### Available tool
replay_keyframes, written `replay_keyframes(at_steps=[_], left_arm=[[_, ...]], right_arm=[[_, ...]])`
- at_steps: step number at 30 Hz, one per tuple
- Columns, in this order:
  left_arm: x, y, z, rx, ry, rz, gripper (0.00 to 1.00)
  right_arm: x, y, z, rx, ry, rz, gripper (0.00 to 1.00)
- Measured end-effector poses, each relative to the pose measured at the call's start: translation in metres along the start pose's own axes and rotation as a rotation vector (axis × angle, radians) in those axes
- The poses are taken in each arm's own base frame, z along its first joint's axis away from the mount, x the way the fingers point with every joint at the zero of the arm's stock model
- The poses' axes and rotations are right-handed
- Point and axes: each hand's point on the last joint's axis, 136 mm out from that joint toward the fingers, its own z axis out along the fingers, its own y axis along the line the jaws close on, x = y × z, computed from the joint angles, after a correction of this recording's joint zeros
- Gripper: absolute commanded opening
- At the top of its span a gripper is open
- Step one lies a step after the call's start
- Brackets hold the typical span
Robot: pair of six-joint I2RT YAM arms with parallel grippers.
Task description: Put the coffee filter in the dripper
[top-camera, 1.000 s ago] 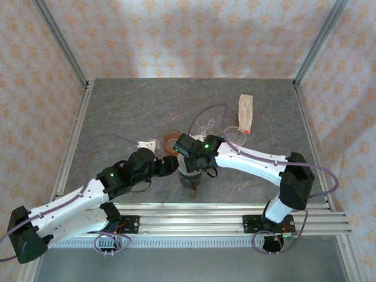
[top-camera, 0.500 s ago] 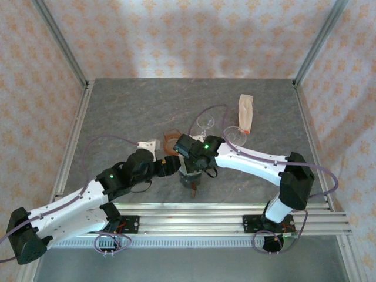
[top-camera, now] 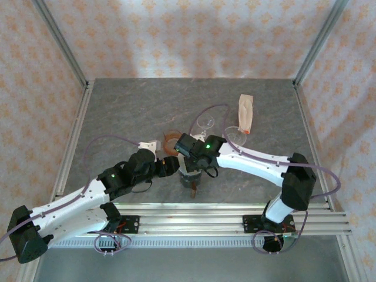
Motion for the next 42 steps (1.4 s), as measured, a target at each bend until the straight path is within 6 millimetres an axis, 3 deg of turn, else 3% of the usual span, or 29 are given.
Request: replay_keyframes(at_steps=[10,15,23,33,38,42], left_arm=[[0.001,0.001,0.001,-0.003,0.003,0.0,0.68],[0.001,0.001,0.001,-0.003,0.003,0.0,0.69],[0.001,0.001,0.002,-0.006,0.004,0.0,0.69],[0.0,0.001,0.002,-0.008,0.001,-0.002,0.72],[0.0,0.002,0.002,-0.011,-0.001,-0.007,0.78],[-0.001,0.001,-0.001,-0.004,-0.007,-0.008,0.82]], right_arm=[[-0.013,-0.004,-0.041,-0.081,-0.104,0.047,0.61],[-0.008,-0.019,-0.056,-0.096,-0.148,0.084,0.61],[0.01,-0.037,-0.05,-0.062,-0.136,0.111,0.61],[0.008,-0.038,-0.051,-0.063,-0.151,0.118,0.62],[0.0,-0.04,-0.074,-0.12,-0.225,0.141,0.63],[-0.009,-0.048,-0.106,-0.194,-0.328,0.18,0.63]])
